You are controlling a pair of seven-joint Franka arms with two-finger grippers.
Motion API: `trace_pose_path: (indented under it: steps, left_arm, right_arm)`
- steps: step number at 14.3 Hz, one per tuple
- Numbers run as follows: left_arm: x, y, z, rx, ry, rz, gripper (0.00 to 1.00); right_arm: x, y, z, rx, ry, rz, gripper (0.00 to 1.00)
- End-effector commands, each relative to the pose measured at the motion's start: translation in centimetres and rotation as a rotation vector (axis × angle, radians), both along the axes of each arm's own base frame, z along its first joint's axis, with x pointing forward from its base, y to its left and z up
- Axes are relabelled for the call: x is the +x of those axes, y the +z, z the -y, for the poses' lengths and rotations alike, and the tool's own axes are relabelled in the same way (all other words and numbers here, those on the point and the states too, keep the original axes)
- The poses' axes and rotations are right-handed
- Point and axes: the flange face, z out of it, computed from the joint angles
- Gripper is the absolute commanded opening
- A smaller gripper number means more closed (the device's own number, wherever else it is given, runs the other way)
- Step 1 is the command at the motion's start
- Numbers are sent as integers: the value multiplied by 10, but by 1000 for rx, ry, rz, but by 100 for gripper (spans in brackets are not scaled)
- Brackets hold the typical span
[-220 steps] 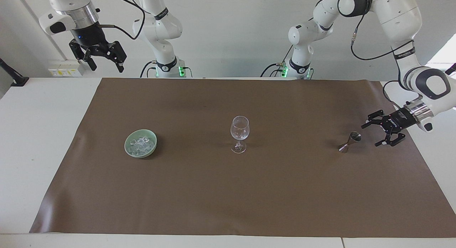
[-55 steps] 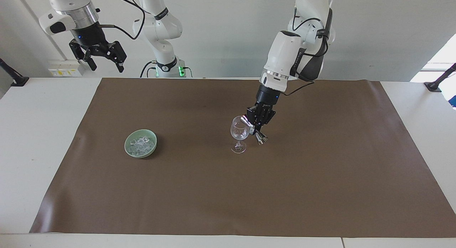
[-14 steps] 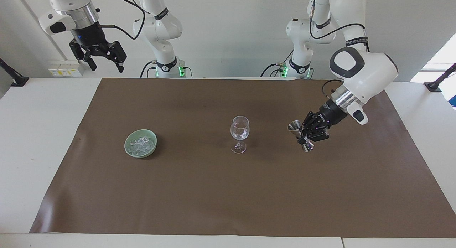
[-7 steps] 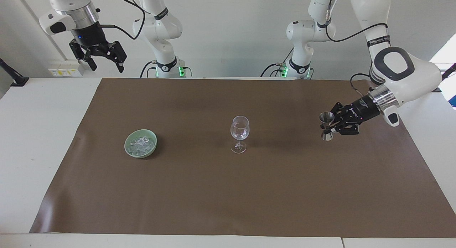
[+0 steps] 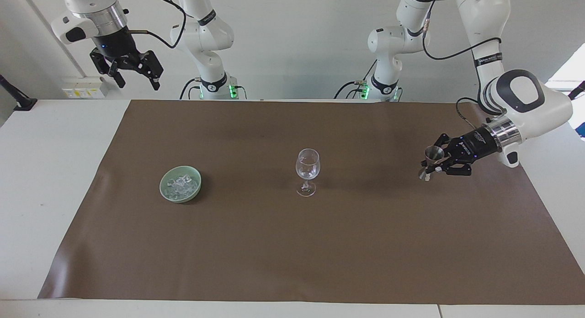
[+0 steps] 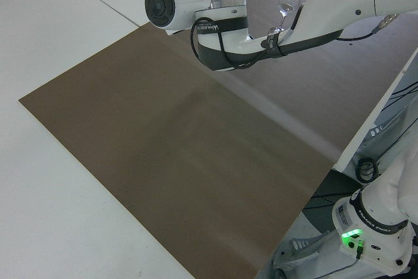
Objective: Pour wine and add ice with both arms
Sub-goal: 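Carry the jigger back and set it on the mat with the left gripper, then open the left gripper while the right gripper reaches into the green bowl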
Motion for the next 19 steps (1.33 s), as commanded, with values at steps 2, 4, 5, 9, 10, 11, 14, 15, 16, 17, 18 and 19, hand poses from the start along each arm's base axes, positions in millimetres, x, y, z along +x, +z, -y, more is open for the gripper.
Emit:
trace_pose_path:
  steps: [2,4,5,9,10,11,14,15,16,17,18,19]
  left_arm:
    - [-24,-45,-60,-68,82,-17,0]
    - [-25,-61,-65,-95,109,-25,0]
    - [-30,-69,-74,-102,122,-21,0]
    - [-47,-100,-96,-130,159,-14,0]
    - [-51,-107,-97,-132,158,-4,0]
    - [-57,-114,-101,-145,185,-14,0]
    - [-76,-137,-109,-149,198,5,0]
    - [-82,-144,-108,-147,190,18,0]
    - [-90,-152,-106,-146,180,33,0]
    - [-92,-154,-108,-146,181,37,0]
    - [-93,-155,-108,-145,183,36,0]
    - [-94,-157,-108,-144,184,34,0]
  right_arm:
    - [-4,-27,-8,-9,31,51,100]
    - [-3,-37,-9,-10,56,42,100]
    - [-2,-47,-10,-5,67,30,100]
    - [7,-101,-25,-6,124,53,100]
    - [9,-114,-28,-7,143,64,100]
    - [11,-131,-36,-9,187,66,100]
    - [18,-173,-40,-23,307,119,100]
    - [24,-186,-40,-28,337,121,100]
    - [30,-201,-38,-31,366,102,100]
    - [37,-217,-36,-35,387,92,100]
    - [42,-230,-37,-38,393,98,100]
    - [46,-250,-36,-39,398,83,100]
